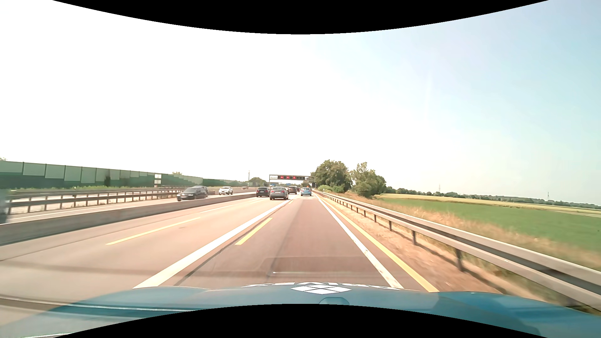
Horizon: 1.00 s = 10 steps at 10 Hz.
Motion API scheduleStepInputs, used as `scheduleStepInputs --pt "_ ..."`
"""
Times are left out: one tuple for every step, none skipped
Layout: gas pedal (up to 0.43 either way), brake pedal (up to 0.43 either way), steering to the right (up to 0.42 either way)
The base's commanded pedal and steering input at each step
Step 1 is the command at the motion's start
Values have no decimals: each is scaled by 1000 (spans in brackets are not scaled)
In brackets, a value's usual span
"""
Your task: Follow the waypoints while adhering to traffic rules and regulations
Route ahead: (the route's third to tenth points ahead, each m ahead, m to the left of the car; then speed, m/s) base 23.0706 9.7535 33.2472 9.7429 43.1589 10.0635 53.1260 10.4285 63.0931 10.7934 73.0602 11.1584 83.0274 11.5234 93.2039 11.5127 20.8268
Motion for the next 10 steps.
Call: scheduleStepInputs --pt "150 0 -1" --pt "150 0 -1" --pt "150 0 -1" --pt "150 0 -1" --pt "150 0 -1" --pt "150 0 -1" --pt "150 0 -1" --pt "150 0 -1" --pt "150 0 -1" --pt "157 0 -1"
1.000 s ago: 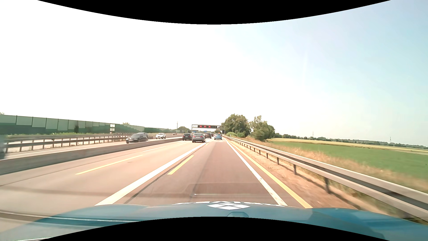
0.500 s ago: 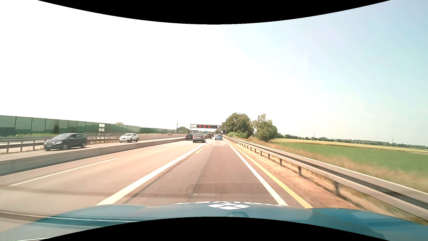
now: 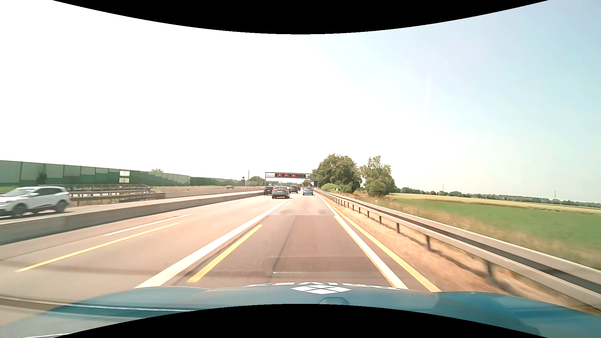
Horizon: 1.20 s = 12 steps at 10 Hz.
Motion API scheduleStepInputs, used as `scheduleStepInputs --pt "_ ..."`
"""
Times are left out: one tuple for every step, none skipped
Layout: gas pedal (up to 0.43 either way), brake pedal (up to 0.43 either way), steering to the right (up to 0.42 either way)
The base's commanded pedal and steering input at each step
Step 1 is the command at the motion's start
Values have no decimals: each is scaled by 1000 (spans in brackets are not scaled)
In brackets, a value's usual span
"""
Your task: Follow the waypoints while adhering to traffic rules and regulations
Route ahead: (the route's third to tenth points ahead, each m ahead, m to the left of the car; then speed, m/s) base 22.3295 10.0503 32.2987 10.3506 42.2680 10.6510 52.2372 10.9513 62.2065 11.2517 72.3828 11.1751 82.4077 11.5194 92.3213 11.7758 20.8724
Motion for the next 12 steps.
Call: scheduleStepInputs --pt "157 0 -1" --pt "157 0 -1" --pt "157 0 0" --pt "157 0 -1" --pt "157 0 -1" --pt "157 0 -1" --pt "157 0 0" --pt "157 0 -1" --pt "157 0 0" --pt "157 0 -1" --pt "157 0 0" --pt "169 0 -1"
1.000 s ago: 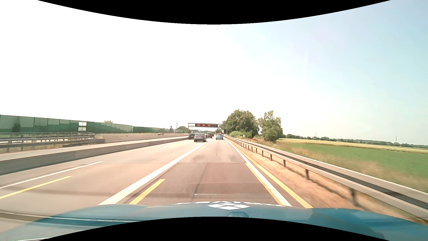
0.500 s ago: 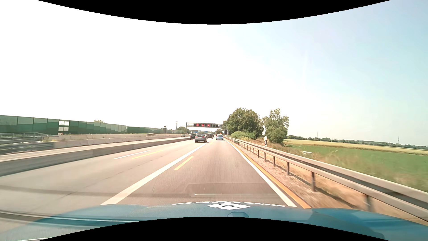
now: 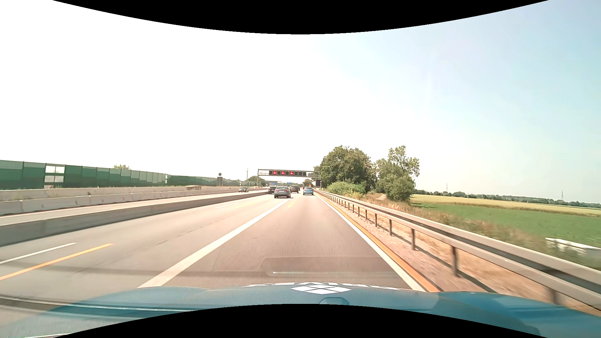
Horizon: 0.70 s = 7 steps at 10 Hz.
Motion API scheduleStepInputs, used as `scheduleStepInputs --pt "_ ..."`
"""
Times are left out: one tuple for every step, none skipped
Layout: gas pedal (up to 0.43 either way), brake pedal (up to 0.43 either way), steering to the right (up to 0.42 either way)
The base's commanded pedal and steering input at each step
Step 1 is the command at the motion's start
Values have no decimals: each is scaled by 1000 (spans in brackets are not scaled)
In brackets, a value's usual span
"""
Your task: Follow the waypoints while adhering to traffic rules and regulations
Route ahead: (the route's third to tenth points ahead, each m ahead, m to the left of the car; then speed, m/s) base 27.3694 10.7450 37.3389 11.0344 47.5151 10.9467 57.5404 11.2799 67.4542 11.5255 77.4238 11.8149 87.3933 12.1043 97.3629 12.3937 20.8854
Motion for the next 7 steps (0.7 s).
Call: scheduleStepInputs --pt "169 0 0" --pt "177 0 0" --pt "177 0 -1" --pt "177 0 0" --pt "177 0 0" --pt "177 0 2" --pt "177 0 2"
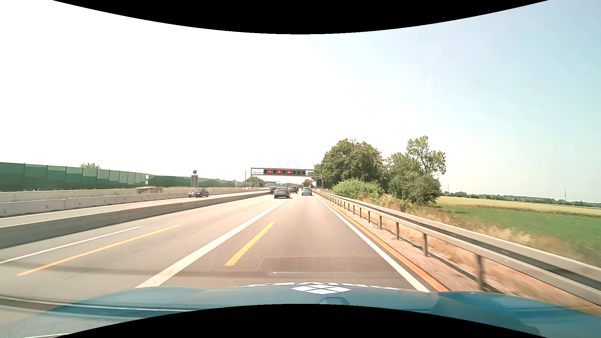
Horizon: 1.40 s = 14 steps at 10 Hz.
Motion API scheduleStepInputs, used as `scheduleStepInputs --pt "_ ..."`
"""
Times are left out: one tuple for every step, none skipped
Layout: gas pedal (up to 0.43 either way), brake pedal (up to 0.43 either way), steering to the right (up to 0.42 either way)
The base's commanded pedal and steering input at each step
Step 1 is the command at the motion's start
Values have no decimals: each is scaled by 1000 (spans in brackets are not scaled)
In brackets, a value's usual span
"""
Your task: Follow the waypoints while adhering to traffic rules and regulations
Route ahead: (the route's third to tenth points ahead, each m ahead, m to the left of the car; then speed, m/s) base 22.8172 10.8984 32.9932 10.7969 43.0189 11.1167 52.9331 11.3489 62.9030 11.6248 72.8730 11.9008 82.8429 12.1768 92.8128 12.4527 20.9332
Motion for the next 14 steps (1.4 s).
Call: scheduleStepInputs --pt "177 0 1" --pt "177 0 1" --pt "177 0 1" --pt "177 0 0" --pt "169 0 0" --pt "169 0 0" --pt "169 0 -1" --pt "169 0 -1" --pt "169 0 -4" --pt "169 0 -6" --pt "169 0 -5" --pt "169 0 -5" --pt "169 0 -5" --pt "169 0 -4"
